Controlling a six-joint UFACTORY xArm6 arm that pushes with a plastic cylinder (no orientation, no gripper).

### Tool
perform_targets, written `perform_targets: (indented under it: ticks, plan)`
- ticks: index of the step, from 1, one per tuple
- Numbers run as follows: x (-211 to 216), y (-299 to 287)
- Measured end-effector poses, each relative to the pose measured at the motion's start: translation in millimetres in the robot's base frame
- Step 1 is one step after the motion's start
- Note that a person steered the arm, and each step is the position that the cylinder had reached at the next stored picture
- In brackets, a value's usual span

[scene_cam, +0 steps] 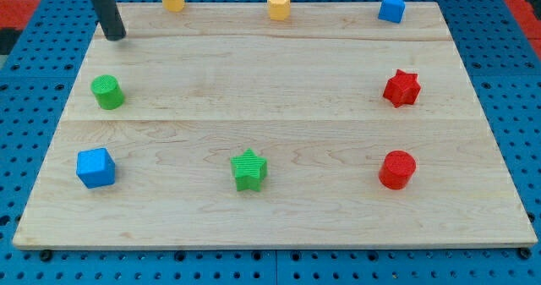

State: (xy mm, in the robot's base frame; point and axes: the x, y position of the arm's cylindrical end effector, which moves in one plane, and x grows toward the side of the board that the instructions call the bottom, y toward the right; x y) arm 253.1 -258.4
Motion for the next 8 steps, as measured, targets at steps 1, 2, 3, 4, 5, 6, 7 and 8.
perform_targets:
  ticks: [1,2,3,4,5,6,7,8]
  plan:
    - [-59.0,-9.3]
    - [-62.1,-6.2]
    - [-49.2,25.5]
    - [-39.5,84.2]
    - [-48.0,147.4]
    - [-61.6,159.7]
    - [-61.6,160.0]
    - [-60.1,174.2]
